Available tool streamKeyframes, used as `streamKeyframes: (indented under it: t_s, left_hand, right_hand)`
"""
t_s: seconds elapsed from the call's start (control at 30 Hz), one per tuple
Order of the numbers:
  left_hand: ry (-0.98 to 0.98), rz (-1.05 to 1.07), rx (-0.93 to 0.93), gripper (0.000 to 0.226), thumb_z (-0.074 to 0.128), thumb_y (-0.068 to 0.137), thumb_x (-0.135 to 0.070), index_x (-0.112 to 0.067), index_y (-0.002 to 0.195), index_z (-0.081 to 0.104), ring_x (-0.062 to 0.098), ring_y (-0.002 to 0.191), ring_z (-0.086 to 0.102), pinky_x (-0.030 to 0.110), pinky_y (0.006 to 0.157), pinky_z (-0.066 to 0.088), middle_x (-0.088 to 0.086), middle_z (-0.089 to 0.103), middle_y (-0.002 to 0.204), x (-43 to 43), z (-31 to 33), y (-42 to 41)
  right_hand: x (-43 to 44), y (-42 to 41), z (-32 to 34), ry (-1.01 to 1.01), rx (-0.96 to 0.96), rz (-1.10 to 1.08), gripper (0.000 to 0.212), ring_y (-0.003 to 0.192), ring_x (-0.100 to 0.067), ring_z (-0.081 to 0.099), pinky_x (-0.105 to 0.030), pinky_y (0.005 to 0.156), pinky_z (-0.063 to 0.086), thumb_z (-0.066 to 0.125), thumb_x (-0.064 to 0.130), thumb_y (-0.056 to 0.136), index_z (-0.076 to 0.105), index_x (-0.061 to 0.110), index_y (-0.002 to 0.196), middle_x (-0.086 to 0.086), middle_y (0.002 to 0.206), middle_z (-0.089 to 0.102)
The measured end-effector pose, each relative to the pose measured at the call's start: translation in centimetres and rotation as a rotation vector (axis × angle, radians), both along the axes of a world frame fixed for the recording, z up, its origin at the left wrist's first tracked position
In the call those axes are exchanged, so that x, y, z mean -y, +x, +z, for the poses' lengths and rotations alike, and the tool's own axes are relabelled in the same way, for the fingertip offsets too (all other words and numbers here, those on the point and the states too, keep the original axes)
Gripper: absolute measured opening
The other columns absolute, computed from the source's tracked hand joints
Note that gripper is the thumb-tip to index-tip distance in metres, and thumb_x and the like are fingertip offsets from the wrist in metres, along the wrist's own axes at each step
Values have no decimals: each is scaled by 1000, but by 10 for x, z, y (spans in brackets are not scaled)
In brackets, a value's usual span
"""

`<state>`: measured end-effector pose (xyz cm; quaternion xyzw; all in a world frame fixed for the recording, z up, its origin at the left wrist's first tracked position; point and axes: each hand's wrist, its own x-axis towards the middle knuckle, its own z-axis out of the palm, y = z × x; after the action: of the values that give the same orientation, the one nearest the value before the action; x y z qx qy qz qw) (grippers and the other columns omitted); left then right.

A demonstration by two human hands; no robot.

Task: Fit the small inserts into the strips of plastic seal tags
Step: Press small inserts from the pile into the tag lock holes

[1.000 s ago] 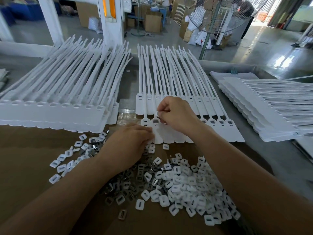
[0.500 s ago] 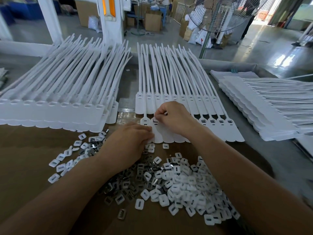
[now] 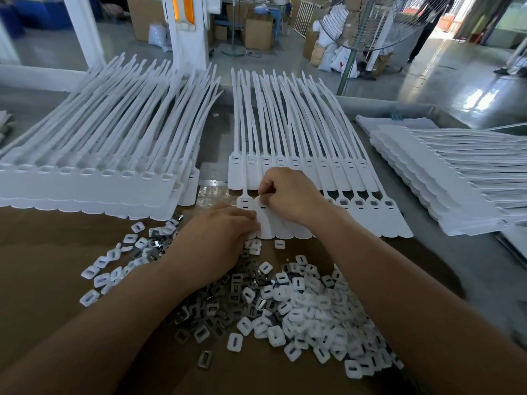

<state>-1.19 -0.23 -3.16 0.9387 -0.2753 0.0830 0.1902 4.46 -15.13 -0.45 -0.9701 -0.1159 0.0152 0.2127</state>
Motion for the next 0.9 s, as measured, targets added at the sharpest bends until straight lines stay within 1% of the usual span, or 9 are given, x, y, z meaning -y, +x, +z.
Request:
streamKeyframes:
  t_s: [0.13,0.27,0.3,0.43,0.53,0.63,0.7,0.8,0.9]
  left_hand:
    - [4,6,-3,27,50,91,-18,-23,113,64,13,118,48,21,96,31,-8,57,125,0,-1,1]
    - [6,8,-2,28,50,91,-19,-24,114,64,12,118,47,21,97,30,-8,56,126,1,-2,2]
    - [8,8,-3,28,49,91,-19,-24,114,63,12,118,47,21,97,31,-9,56,127,1,-2,2]
    - [17,8,-8,28,48,92,-21,-25,116,62,12,119,46,22,98,31,-9,55,128,0,-2,1]
    - [9,9,-8,28,49,91,-21,-24,115,63,12,118,46,23,98,33,-8,55,127,0,-1,1]
    - [12,12,-8,27,49,91,-22,-24,114,64,12,118,46,22,97,32,-9,55,127,1,-1,1]
    - [11,10,-6,27,49,91,-22,-24,114,64,11,117,47,20,97,31,-10,55,127,1,-1,1]
    - [17,9,-5,27,50,91,-22,-25,115,63,11,117,48,18,95,28,-10,55,127,0,-2,1]
    - [3,4,4,25,52,90,-22,-23,111,65,12,116,51,16,93,25,-7,58,125,2,-1,1]
  right_hand:
    - [-1,7,1,36,-68,-82,17,89,-14,52,-31,80,46,62,11,84,48,20,87,6,85,52]
    - [-5,12,4,4,-92,-111,4,88,-24,63,-39,80,54,64,7,80,64,8,84,-9,87,65]
    - [-6,14,5,10,-107,-121,6,86,-24,64,-38,80,54,65,7,80,66,5,86,-11,88,67]
    - [-6,19,4,11,-161,-129,7,72,-17,60,-34,76,54,66,9,80,64,8,87,-4,80,63]
    - [-4,15,6,13,-145,-94,5,74,-13,56,-24,65,48,68,15,81,66,12,84,3,74,57]
    - [4,6,13,64,-151,-22,4,75,-9,52,-21,69,43,64,13,85,64,16,82,10,70,50]
    - [9,-2,20,120,-202,32,10,69,-7,54,-18,66,45,61,13,87,60,18,78,10,71,54]
    - [17,-16,30,71,-188,106,6,73,0,51,-13,63,41,64,21,86,64,16,89,13,79,55]
    - [29,-34,35,40,-234,143,4,71,2,55,-12,60,40,66,23,83,63,22,85,15,77,58]
